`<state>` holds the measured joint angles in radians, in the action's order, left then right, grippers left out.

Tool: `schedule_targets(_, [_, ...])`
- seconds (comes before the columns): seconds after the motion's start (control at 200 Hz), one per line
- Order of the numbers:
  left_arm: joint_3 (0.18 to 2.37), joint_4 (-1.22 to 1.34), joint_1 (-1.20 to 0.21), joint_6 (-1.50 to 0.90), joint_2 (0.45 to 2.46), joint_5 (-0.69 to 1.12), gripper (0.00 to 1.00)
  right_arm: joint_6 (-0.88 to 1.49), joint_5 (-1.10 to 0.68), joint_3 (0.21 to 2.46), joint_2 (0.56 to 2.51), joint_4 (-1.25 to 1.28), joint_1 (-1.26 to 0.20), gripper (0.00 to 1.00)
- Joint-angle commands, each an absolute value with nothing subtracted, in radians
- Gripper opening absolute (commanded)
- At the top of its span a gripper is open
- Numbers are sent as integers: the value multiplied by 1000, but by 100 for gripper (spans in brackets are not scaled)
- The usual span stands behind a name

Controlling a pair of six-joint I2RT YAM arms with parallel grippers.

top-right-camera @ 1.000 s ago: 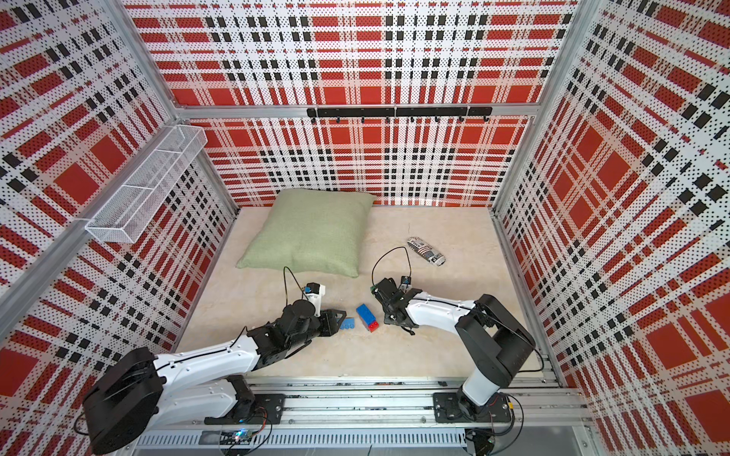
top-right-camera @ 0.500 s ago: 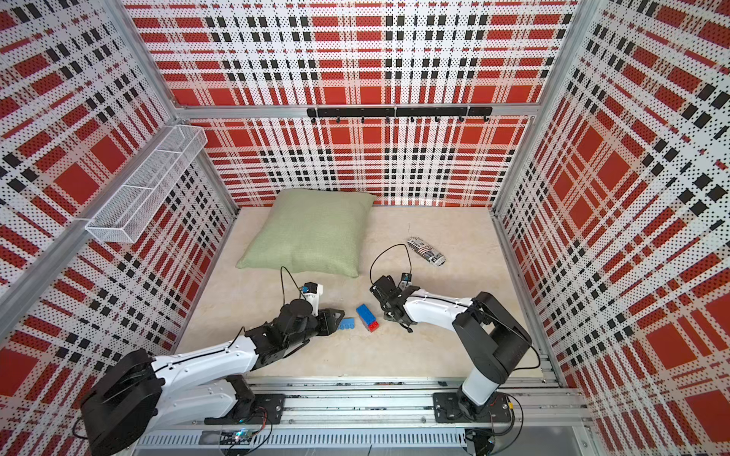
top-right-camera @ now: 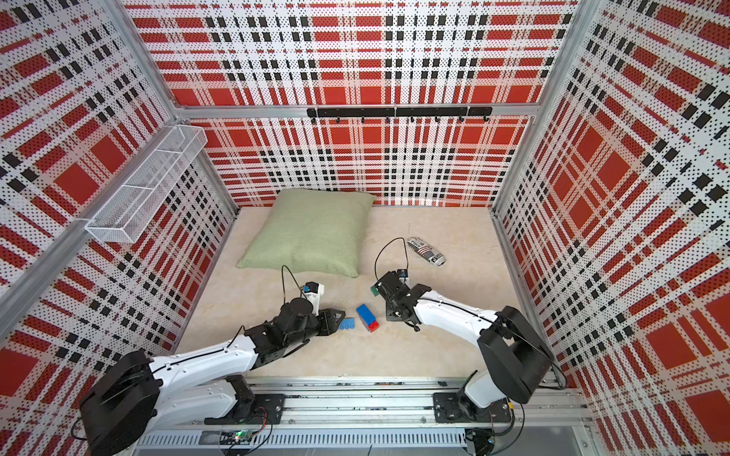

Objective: Assemble a heart with lego
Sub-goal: Pick up the lego brick from the center of the board, then assemble the lego brick with the lego brick.

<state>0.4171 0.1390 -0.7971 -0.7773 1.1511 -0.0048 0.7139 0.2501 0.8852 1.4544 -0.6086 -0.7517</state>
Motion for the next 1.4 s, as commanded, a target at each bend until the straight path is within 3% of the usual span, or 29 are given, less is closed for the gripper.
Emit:
schedule_targets(0.0, [473, 150, -790, -767, 1151, 27, 48, 521, 98, 899, 1368, -629, -758, 31])
schedule_targets(0.391, [570, 223, -778, -742, 1330, 87, 51, 367, -32, 942, 1403, -646, -864, 31])
schedule_targets(1.393, [616, 314, -750, -681, 1528, 170, 49, 389, 64, 954, 1525, -619, -924, 26])
